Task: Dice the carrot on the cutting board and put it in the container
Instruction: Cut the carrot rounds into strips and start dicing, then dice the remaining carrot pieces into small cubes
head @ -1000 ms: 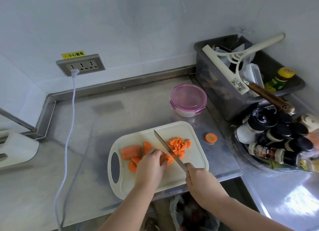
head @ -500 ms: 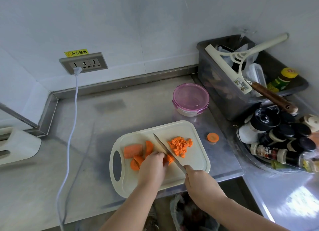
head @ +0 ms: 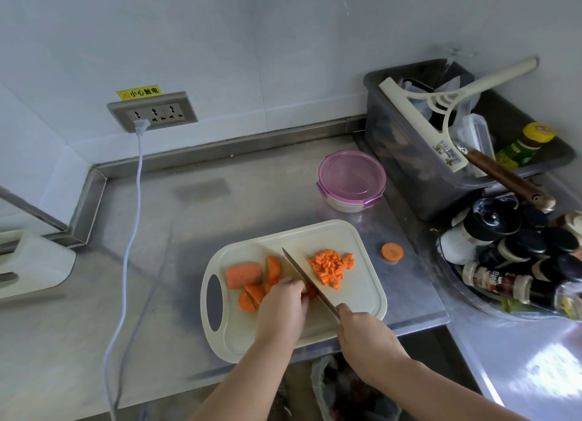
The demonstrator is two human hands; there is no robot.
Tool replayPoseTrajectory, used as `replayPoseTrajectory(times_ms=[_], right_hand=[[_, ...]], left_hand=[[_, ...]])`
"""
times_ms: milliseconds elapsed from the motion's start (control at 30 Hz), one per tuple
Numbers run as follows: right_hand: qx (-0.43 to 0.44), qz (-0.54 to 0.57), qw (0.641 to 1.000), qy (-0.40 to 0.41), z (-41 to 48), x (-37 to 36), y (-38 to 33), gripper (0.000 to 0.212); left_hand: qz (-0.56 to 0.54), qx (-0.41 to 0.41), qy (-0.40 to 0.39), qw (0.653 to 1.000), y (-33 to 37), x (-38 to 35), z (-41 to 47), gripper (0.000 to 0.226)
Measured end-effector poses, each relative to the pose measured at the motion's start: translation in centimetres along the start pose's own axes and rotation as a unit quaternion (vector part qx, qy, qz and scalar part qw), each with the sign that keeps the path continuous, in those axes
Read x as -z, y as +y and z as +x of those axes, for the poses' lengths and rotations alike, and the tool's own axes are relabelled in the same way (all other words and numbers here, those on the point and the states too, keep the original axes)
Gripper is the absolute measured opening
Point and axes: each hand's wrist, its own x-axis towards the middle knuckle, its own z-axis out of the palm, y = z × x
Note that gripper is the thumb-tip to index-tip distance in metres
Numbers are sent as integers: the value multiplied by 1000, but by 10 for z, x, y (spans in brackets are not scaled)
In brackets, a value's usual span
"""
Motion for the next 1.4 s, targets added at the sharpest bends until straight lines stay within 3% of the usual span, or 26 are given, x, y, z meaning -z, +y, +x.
replayPoseTrajectory(times_ms=[167, 333, 667, 1400], right_hand=[[1, 61, 998, -4, 4, 4, 7, 31], [2, 118, 992, 52, 2, 12, 15, 26], [38, 75, 994, 69, -11, 7, 9, 30], [24, 26, 999, 18, -6, -3, 1, 40]], left_hand=[[-18, -4, 15, 1000, 0, 0, -2, 17], [-35, 20, 18, 999, 1, 2, -2, 20], [-50, 33, 22, 998, -7, 12, -7, 20], [0, 56, -6, 998, 0, 12, -7, 22]])
